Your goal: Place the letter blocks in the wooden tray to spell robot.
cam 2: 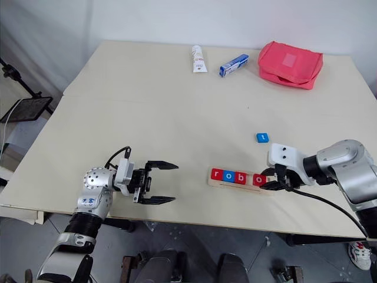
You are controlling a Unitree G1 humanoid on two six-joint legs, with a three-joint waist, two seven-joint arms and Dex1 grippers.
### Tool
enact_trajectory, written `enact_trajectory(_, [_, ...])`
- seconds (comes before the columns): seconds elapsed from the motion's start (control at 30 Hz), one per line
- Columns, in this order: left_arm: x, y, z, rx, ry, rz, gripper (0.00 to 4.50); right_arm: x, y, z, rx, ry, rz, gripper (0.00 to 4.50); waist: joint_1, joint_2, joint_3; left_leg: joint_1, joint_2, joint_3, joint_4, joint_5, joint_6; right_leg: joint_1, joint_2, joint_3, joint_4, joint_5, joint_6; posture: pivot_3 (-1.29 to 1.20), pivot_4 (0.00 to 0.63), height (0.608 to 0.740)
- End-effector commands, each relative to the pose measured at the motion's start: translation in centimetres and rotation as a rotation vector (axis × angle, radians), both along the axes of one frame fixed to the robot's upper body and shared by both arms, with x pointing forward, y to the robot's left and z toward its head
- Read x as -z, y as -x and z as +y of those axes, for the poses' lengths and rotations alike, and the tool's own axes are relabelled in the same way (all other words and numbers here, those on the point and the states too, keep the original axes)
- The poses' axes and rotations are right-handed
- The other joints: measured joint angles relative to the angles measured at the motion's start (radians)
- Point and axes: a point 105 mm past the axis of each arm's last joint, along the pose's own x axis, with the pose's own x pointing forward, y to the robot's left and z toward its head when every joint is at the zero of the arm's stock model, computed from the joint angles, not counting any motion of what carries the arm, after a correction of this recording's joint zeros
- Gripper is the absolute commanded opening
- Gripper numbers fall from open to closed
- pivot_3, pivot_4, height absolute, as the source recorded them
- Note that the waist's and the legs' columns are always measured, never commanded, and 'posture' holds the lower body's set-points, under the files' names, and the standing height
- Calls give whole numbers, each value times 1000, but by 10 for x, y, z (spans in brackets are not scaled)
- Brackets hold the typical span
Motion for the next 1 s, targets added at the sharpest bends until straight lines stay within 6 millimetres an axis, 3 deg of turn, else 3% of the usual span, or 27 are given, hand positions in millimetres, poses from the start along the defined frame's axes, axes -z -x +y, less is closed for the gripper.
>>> enact_trajectory(0.03, [-9, 0, -2, 9, -10, -40, 4500, -4, -3, 9, -32, -5, -38, 1441, 0, 0, 0, 0, 0, 0, 0, 0, 0, 0, 0, 0, 0, 0, 0, 0, 150, 740])
enact_trajectory(0.43, [-10, -1, -4, 0, -10, -47, 4500, -1, -15, 9, -29, 17, -64, 1441, 0, 0, 0, 0, 0, 0, 0, 0, 0, 0, 0, 0, 0, 0, 0, 0, 150, 740])
enact_trajectory(0.73, [-8, -1, -5, -6, -3, -42, 4500, -10, -4, 18, -71, -18, -45, 4478, 0, 0, 0, 0, 0, 0, 0, 0, 0, -1, 0, -1, 1, 0, 0, 0, 150, 740])
enact_trajectory(1.0, [-7, -3, -7, -8, 1, -39, 4500, -19, -1, 15, -44, -36, -67, 4478, 1, 0, 0, 0, 0, 0, 0, 0, 0, 0, 0, -1, 1, 0, 0, 0, 150, 740])
